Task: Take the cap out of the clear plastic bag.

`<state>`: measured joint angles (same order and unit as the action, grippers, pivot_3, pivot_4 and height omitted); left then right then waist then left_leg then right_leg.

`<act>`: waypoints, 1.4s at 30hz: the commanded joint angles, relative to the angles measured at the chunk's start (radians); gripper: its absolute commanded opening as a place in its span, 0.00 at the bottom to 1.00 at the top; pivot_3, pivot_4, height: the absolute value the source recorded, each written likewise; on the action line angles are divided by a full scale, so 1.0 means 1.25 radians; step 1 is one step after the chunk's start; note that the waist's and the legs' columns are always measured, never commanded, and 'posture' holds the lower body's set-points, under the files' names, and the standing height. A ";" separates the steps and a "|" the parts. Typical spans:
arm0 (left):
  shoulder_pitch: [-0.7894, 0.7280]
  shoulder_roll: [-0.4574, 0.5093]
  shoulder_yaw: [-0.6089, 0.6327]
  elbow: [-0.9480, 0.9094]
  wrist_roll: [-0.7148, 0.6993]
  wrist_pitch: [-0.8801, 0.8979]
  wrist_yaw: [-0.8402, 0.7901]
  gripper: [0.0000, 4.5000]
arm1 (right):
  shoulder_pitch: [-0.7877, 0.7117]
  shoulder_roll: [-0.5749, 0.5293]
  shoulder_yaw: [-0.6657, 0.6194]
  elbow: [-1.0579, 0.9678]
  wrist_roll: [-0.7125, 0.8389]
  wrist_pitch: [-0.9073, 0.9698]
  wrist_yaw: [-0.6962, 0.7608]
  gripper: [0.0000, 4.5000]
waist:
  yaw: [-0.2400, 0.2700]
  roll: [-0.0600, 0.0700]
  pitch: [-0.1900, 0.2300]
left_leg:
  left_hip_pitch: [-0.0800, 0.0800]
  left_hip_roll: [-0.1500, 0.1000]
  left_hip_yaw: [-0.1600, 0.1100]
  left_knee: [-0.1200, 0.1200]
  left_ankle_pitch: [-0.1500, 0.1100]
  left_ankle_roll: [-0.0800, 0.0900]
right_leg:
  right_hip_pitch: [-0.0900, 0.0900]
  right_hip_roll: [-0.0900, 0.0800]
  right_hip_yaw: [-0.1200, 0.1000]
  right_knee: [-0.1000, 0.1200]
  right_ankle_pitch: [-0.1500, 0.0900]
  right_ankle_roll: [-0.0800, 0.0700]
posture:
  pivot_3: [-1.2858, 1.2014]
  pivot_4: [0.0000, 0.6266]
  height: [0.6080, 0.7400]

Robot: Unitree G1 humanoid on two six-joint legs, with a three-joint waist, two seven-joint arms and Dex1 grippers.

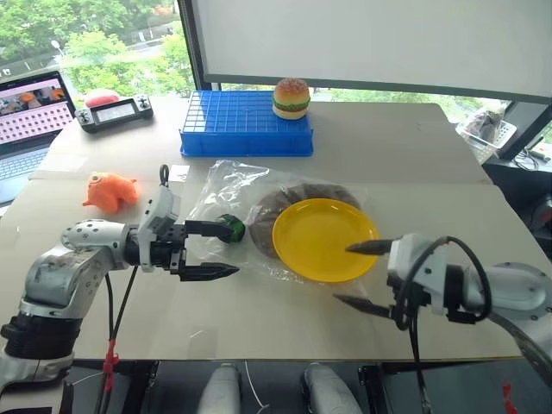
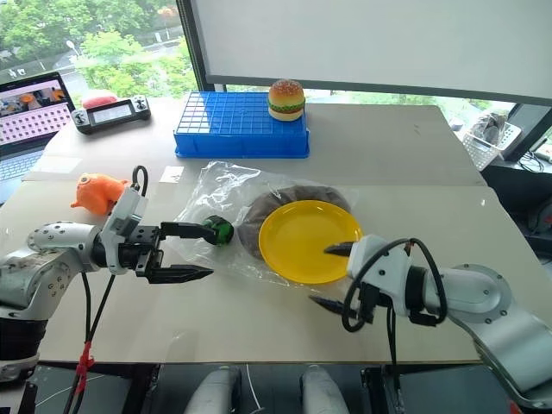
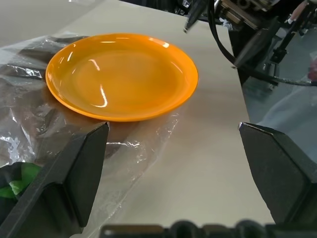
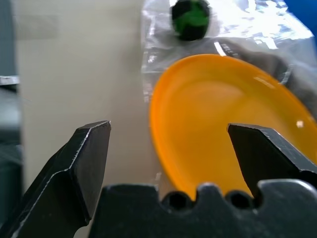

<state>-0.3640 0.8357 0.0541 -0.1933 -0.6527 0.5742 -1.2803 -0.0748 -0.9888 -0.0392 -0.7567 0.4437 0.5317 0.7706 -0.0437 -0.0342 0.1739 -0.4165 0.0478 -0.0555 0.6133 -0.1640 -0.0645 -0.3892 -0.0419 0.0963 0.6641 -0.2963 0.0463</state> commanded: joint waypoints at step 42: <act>0.235 -0.228 -0.049 0.051 0.175 -0.398 0.117 1.00 | 0.027 0.106 0.135 0.123 -0.424 -0.203 -0.037 0.01 | 0.001 -0.001 -0.002 | 0.002 0.000 0.000 0.001 0.000 0.000 | 0.002 0.000 0.000 0.001 0.002 -0.003 | 0.52 0.24 0.96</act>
<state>-0.0734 0.5550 -0.0039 -0.1174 -0.4327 0.1004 -1.1287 -0.0546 -0.8569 0.1315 -0.6004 -0.0783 0.2800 0.7158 -0.0423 -0.0357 0.1716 -0.4134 0.0478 -0.0558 0.6148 -0.1643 -0.0639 -0.3861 -0.0419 0.0961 0.6649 -0.2958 0.0455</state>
